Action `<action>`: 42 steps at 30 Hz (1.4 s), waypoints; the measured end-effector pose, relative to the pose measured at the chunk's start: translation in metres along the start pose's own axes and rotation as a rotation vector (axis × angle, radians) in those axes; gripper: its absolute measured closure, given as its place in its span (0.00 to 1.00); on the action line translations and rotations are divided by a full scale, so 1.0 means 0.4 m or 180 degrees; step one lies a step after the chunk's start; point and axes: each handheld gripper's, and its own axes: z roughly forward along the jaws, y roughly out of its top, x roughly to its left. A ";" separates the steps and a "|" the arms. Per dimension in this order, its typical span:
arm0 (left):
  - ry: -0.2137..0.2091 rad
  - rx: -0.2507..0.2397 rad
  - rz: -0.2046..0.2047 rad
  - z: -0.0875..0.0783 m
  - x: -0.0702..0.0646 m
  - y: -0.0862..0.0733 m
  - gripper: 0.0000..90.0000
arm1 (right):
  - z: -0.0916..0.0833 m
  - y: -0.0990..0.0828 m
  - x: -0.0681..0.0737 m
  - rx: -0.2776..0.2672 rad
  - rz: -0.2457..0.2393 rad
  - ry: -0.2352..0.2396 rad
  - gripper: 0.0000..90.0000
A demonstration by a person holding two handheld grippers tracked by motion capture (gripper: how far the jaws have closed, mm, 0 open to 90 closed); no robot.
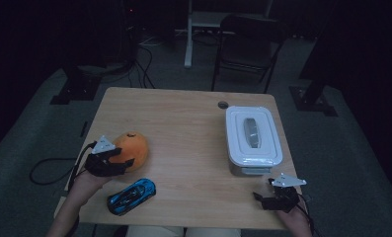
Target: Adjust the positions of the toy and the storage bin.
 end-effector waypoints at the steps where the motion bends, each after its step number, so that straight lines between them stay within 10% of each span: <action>1: 0.0053 0.0019 -0.0025 0.004 0.003 0.001 0.26 | 0.000 0.000 0.000 0.0001 0.0000 0.0000 0.17; 20: 0.0276 0.0214 -0.0280 0.082 0.052 -0.009 0.22 | 0.000 0.000 0.000 0.0000 0.0000 -0.0001 0.17; 26: 0.0425 0.0229 -0.0183 0.090 0.042 -0.015 0.42 | 0.000 0.000 0.000 0.0000 0.0002 -0.0005 0.17; 30: 0.0496 0.0137 -0.0201 0.067 0.038 -0.011 0.61 | 0.000 0.000 0.000 0.0000 0.0003 -0.0006 0.17; 42: 0.0658 0.0027 -0.0338 -0.029 0.052 -0.032 0.64 | 0.000 0.000 0.000 0.0001 0.0008 -0.0006 0.17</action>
